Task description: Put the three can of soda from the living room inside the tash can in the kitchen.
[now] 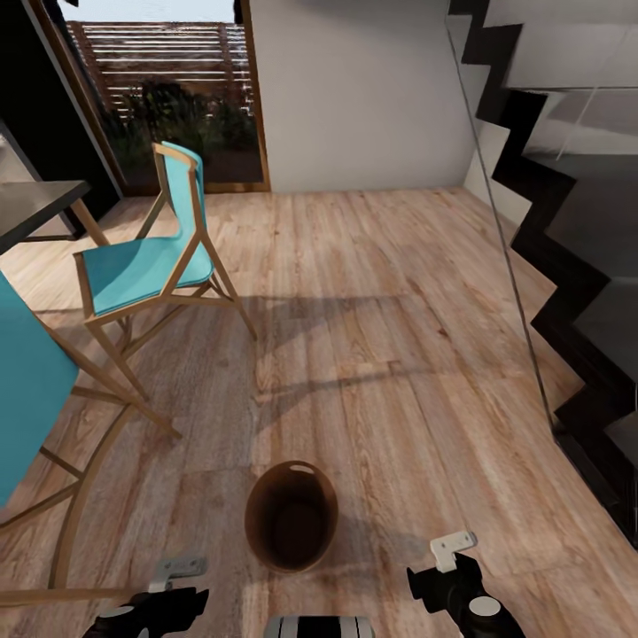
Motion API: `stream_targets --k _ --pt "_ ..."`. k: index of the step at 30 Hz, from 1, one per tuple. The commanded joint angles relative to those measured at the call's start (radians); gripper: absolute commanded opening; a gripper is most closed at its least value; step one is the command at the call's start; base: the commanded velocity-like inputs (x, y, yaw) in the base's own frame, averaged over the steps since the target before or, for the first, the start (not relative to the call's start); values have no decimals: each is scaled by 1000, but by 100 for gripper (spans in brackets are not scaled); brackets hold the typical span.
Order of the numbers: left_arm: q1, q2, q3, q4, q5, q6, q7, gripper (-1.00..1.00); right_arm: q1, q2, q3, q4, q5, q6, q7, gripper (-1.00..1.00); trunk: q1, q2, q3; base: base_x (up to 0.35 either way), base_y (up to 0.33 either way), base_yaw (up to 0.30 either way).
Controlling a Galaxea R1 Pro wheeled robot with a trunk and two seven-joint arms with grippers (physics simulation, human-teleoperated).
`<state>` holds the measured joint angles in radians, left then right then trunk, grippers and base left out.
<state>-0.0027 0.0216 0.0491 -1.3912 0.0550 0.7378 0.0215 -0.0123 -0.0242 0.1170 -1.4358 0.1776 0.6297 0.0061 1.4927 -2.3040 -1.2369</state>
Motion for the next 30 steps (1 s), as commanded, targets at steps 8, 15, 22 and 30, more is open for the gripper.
stream_targets --k 8,15,22,30 --pt "0 1 -1 1 0 0 0 100 0 1 0 0 0 -2 0 100 0 0 -7 0 0 226" --pt "0 0 -10 2 -5 0 0 100 0 1 1 0 0 5 0 100 0 0 -8 0 0 42" --pt "0 0 -12 3 -6 0 0 100 0 4 -3 0 -1 8 0 100 0 0 -8 0 0 1" --pt "0 0 -10 3 -6 0 0 100 0 6 -7 0 -3 11 0 100 0 0 -8 0 0 -80"
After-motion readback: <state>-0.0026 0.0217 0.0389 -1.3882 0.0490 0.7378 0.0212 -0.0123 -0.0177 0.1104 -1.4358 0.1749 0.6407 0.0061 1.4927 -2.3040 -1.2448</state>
